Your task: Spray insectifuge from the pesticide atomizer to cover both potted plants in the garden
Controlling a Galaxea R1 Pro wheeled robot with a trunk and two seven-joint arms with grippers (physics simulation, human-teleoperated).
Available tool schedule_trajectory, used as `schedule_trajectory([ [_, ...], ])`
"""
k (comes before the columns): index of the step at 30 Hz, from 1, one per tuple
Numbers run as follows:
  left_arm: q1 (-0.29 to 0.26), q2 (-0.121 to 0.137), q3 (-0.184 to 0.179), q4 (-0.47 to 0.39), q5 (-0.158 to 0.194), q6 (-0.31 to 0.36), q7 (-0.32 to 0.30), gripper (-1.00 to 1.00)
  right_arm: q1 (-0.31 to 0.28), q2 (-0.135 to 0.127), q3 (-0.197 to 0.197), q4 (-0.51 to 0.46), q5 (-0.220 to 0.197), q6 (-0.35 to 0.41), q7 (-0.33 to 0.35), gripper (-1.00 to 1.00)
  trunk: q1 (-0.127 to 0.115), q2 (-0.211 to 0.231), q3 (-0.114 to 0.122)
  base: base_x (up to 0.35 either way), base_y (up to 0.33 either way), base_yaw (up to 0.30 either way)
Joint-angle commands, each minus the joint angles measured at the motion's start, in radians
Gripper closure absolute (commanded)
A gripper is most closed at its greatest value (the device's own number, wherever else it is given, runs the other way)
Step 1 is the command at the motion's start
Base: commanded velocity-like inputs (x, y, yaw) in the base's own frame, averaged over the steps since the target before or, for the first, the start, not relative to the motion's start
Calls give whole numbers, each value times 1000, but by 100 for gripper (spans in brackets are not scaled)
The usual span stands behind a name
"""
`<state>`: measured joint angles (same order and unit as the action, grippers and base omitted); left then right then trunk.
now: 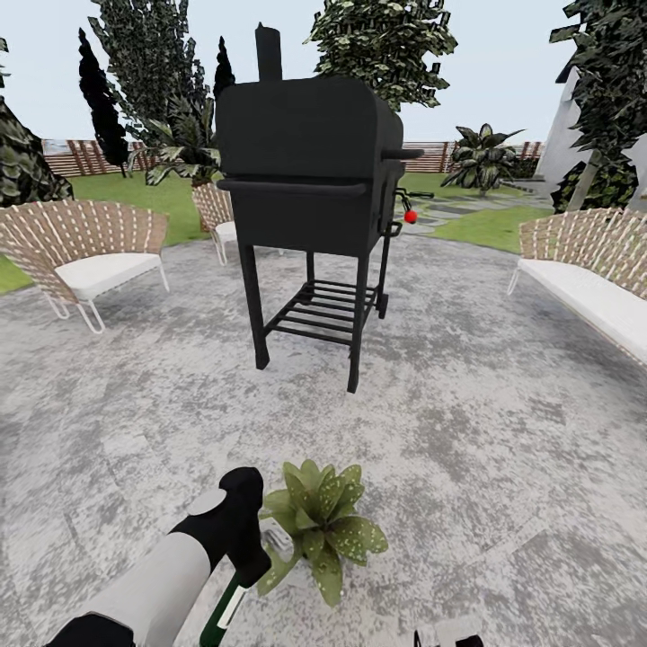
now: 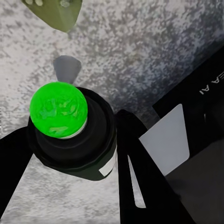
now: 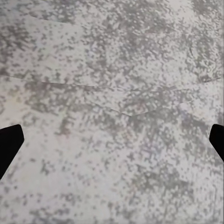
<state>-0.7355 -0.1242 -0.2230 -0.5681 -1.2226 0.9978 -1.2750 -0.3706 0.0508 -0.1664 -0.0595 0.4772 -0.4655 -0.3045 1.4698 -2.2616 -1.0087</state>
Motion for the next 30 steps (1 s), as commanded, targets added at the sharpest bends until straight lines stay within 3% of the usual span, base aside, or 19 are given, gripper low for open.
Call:
schedule_trajectory([
  [1,-3,0,-1,-2,-9,9,-10,100,-1,0,-7,1,11,-2,-4,-100,0,0,-1,-1,51,0],
  [9,-17,4,0,-3,-9,11,-14,100,-1,-2,-6,3,11,-3,-4,-100,0,0,-1,0,126,-19],
  [12,-25,20,2,-4,-9,13,-17,100,-1,-2,-6,3,11,-3,-4,-100,0,0,-1,0,3,-259],
  [17,-67,22,2,-3,-9,14,-21,100,-1,-2,-5,3,11,-3,-4,-100,0,0,-1,0,0,-293],
  [19,-69,24,2,-3,-9,13,-20,100,-1,-2,-6,2,11,-4,-4,-100,0,0,-1,0,0,-199],
  [22,-68,50,4,-3,-8,15,-21,100,-1,-1,-5,3,11,-4,-2,-100,0,0,-1,0,55,-22],
  [30,-56,51,7,-1,-6,15,-21,100,-1,1,-5,1,11,-4,-1,-100,0,0,0,-1,191,-41],
])
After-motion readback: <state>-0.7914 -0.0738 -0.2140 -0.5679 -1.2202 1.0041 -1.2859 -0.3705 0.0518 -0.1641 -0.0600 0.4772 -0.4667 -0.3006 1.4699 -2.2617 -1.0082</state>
